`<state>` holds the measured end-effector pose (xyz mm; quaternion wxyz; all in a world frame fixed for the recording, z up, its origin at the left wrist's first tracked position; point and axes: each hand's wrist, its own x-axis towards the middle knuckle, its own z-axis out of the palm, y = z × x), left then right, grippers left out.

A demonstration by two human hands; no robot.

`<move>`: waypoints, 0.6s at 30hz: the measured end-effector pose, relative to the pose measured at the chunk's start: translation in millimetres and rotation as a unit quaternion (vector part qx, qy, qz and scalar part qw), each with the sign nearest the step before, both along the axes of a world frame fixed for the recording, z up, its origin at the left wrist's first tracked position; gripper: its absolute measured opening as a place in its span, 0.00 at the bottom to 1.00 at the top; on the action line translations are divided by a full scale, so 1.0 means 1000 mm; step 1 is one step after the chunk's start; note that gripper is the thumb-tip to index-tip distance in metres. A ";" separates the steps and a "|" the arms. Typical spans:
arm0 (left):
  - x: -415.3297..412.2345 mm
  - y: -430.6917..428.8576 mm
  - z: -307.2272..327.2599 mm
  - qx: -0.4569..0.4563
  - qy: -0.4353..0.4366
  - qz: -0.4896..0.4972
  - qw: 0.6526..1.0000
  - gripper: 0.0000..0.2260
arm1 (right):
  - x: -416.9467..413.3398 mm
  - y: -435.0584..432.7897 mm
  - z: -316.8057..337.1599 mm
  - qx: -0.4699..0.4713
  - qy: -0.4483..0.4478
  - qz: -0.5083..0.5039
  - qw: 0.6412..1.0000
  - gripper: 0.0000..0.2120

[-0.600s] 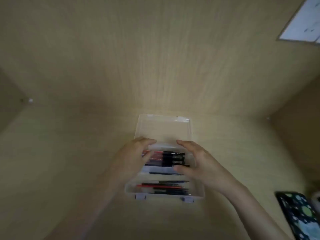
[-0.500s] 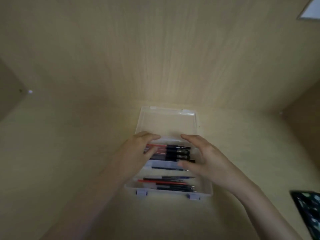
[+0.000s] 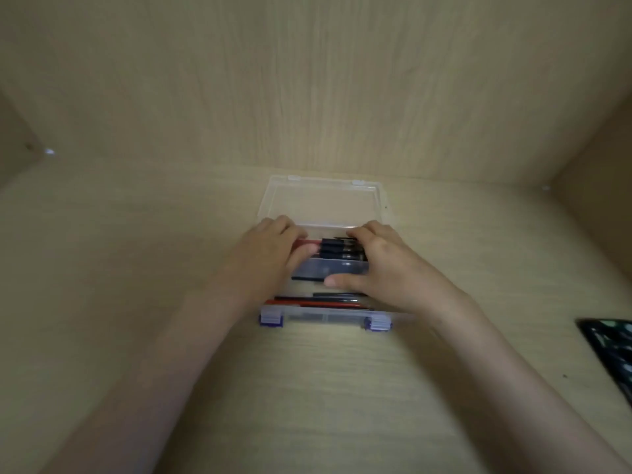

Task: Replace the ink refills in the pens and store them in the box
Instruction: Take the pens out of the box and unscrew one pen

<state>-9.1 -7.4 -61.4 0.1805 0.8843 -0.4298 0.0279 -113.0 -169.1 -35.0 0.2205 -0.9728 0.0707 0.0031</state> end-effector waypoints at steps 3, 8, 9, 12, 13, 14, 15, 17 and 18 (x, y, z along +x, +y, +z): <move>-0.002 -0.001 -0.002 0.010 -0.011 0.000 1.000 0.20 | 0.004 0.006 -0.005 -0.035 0.019 -0.011 0.999 0.33; -0.002 -0.003 0.003 0.045 -0.013 0.001 0.999 0.22 | 0.011 0.007 -0.003 -0.059 0.044 -0.014 0.997 0.32; -0.002 -0.004 0.003 0.055 -0.008 -0.001 0.998 0.23 | 0.013 0.007 -0.002 -0.061 0.047 -0.015 0.997 0.31; 0.000 -0.005 0.003 0.068 -0.004 -0.008 0.998 0.23 | 0.019 0.005 -0.002 -0.059 0.047 -0.017 0.997 0.28; 0.001 -0.005 0.001 0.064 -0.008 -0.011 0.998 0.23 | 0.021 0.004 -0.003 -0.049 0.045 -0.018 0.998 0.27; 0.002 -0.005 0.000 0.058 -0.014 -0.016 0.998 0.23 | 0.023 0.003 -0.004 -0.031 0.045 -0.021 0.998 0.27; 0.003 -0.005 0.000 0.055 -0.018 -0.020 0.998 0.23 | 0.024 0.001 -0.003 -0.007 0.050 -0.025 0.998 0.26; 0.004 -0.005 0.000 0.046 -0.018 -0.024 0.998 0.21 | 0.025 -0.002 0.000 0.034 0.075 -0.026 0.996 0.25; 0.005 -0.005 0.000 0.036 -0.016 -0.028 0.999 0.21 | 0.027 -0.004 0.002 0.043 0.091 -0.023 0.995 0.25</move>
